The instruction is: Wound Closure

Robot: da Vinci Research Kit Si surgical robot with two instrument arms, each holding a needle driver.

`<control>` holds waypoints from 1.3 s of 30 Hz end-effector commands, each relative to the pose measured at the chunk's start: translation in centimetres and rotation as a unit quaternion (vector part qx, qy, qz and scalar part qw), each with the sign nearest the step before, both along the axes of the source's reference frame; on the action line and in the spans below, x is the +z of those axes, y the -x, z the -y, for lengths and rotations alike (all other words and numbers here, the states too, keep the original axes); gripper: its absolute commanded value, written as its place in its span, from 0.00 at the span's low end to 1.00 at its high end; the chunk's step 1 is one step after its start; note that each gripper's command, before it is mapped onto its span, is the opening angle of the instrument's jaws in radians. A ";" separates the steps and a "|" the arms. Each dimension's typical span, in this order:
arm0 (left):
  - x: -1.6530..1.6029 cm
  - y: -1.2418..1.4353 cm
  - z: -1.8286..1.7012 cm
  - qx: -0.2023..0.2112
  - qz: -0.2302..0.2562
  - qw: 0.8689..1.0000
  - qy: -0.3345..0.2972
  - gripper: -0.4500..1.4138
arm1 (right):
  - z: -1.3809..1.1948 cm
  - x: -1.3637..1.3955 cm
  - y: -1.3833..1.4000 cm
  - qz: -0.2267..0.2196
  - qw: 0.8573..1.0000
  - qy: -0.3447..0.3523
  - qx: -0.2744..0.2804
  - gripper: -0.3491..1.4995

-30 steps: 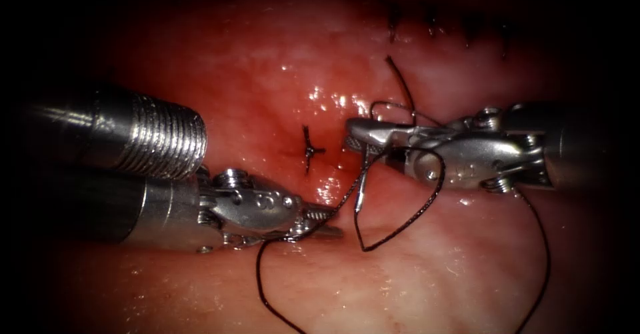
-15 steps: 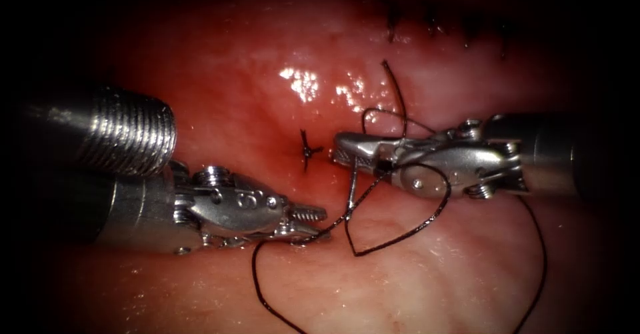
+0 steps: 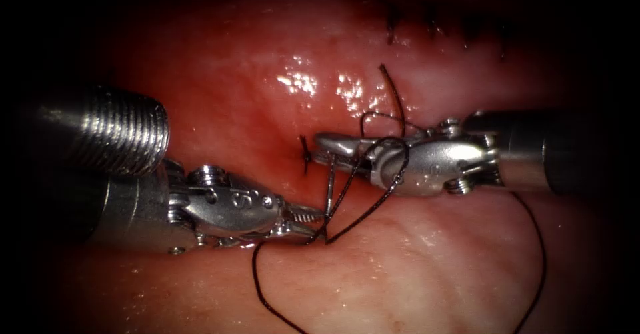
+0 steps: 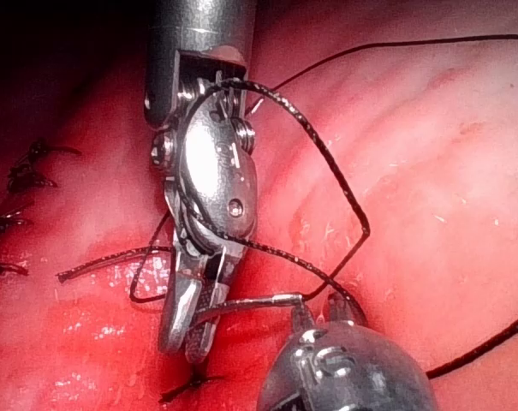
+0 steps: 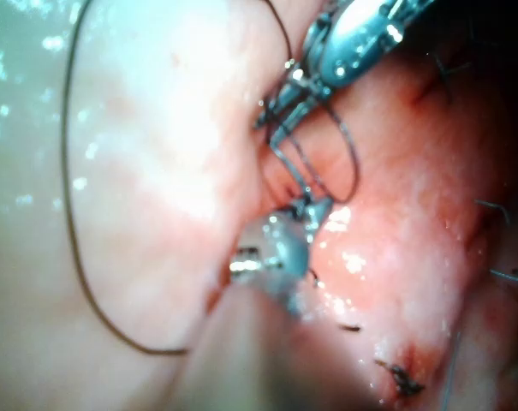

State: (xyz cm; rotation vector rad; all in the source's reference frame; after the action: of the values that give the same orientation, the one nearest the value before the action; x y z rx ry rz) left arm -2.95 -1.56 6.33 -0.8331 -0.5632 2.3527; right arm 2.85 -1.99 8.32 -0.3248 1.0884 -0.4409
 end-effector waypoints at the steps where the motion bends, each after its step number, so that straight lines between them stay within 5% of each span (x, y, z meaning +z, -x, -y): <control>1: 0.05 0.06 0.02 0.000 0.001 1.000 0.000 0.21 | 0.06 0.08 -0.08 0.003 1.000 -0.001 -0.004 0.00; 11: 0.05 0.05 0.02 0.001 0.001 1.000 0.000 0.21 | 0.14 0.19 0.16 0.019 0.999 -0.030 0.018 0.00; 39: 0.06 0.04 0.03 0.001 0.001 1.000 0.001 0.19 | 0.46 0.55 0.19 0.067 0.993 -0.095 0.021 0.00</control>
State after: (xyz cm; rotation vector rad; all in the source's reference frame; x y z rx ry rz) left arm -2.93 -1.58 6.35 -0.8345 -0.5613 2.3550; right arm 2.59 -2.42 8.83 -0.1458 0.9787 -0.3131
